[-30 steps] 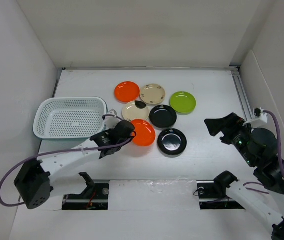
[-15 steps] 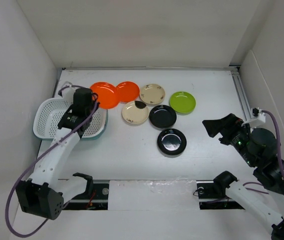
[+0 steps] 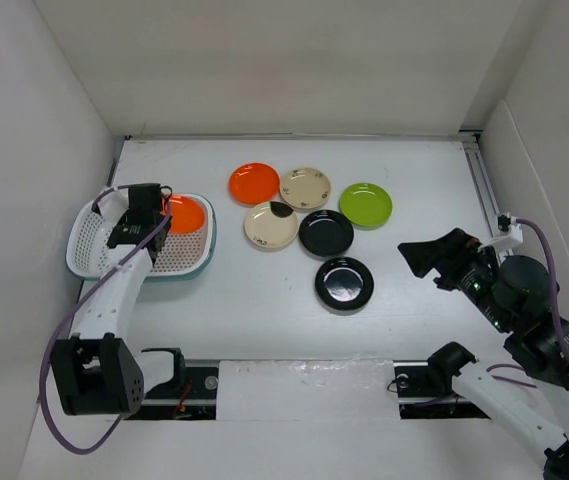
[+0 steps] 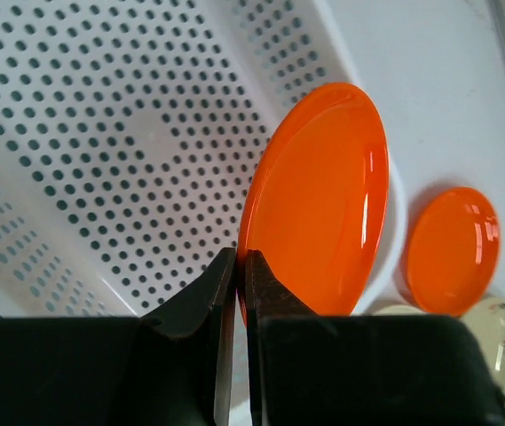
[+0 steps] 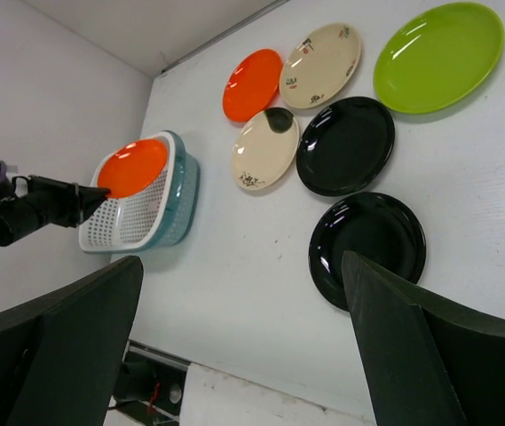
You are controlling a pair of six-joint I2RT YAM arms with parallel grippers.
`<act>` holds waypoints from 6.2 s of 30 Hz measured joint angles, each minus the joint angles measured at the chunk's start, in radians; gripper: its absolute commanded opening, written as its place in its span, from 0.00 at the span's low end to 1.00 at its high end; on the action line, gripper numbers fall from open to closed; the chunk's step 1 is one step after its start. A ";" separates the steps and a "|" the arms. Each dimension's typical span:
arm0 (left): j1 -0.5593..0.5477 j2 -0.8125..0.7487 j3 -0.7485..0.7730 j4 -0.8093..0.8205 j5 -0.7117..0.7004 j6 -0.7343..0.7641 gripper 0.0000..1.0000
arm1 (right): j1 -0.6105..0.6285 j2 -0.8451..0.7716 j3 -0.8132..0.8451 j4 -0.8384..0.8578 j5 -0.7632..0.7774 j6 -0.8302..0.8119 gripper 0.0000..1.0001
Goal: Place the plates into the plastic bin on the countertop
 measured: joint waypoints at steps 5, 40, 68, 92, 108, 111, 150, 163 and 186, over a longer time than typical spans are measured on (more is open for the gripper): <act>0.006 0.021 -0.062 -0.018 -0.026 -0.038 0.00 | 0.000 0.000 -0.005 0.000 -0.009 0.000 1.00; -0.780 0.285 -0.233 0.594 0.496 0.147 1.00 | 0.000 -0.006 -0.027 0.013 -0.005 0.011 1.00; -0.787 0.546 -0.184 0.773 0.636 0.118 0.00 | 0.000 -0.052 -0.037 -0.031 0.011 0.042 1.00; 0.199 -0.002 -0.069 0.134 0.313 0.125 0.00 | 0.000 0.030 -0.090 0.060 -0.062 0.016 1.00; 0.193 0.042 -0.183 0.098 0.226 0.077 0.44 | 0.000 0.034 -0.102 0.086 -0.089 0.006 1.00; 0.193 0.043 -0.183 0.111 0.246 0.084 0.73 | 0.000 0.034 -0.102 0.090 -0.093 0.006 1.00; -0.700 0.035 -0.203 0.480 0.389 0.038 1.00 | 0.000 0.109 -0.210 0.257 0.043 0.159 1.00; -0.826 0.543 -0.090 0.682 0.179 -0.230 0.74 | 0.000 0.020 -0.130 0.163 0.037 0.140 1.00; -0.826 0.736 0.060 0.674 0.148 -0.460 0.00 | 0.000 0.008 -0.131 0.155 0.020 0.117 1.00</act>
